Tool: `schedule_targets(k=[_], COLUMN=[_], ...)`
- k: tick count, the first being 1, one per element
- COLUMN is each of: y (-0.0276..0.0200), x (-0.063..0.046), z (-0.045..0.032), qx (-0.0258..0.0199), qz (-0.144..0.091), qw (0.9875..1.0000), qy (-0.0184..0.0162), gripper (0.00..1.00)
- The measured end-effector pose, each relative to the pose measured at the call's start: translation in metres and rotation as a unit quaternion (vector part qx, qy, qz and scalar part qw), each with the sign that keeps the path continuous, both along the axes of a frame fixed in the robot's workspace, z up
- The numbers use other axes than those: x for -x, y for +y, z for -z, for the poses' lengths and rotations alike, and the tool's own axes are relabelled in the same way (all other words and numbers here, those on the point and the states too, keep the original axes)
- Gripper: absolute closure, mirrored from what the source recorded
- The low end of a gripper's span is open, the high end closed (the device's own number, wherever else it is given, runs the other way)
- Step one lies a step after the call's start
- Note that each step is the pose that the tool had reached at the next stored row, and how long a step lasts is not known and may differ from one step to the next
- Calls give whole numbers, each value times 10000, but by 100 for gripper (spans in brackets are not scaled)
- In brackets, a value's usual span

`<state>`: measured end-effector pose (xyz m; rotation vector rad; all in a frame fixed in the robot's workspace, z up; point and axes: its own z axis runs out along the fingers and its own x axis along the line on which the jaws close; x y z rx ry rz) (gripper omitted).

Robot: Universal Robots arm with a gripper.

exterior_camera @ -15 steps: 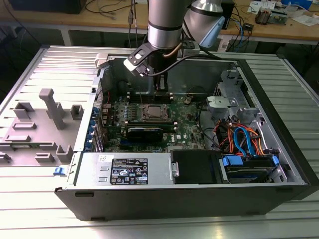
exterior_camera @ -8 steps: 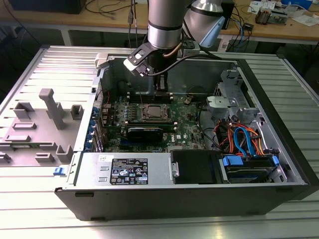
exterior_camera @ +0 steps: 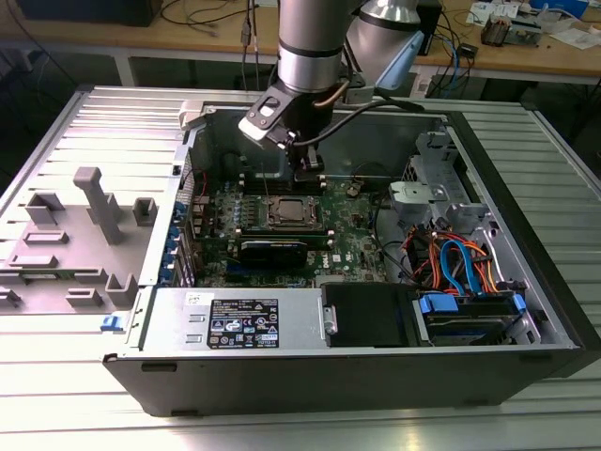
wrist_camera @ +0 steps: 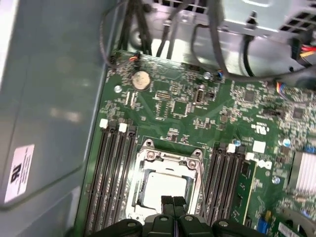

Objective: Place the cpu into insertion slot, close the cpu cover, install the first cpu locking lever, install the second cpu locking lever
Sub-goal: 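Install the first cpu locking lever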

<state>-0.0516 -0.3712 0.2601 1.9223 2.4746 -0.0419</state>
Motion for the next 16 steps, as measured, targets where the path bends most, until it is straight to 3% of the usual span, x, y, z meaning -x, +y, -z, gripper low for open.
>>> schedule_targets(k=[4, 9, 10, 12, 13, 14, 15, 16], y=[0, 0, 0, 0, 0, 0, 0, 0], x=[0, 0, 0, 0, 0, 0, 0, 0], z=[2, 9, 12, 14, 17, 21, 24, 28], qx=[0, 0, 0, 0, 0, 0, 0, 0], qz=[-471, -982, -1278, -1493, -1652, -1856, -1976, -2152], qw=[9989, 9952, 9918, 9888, 9863, 9826, 9803, 9766], qy=[0, 0, 0, 0, 0, 0, 0, 0], gripper=[89, 89, 89, 89, 89, 89, 89, 89])
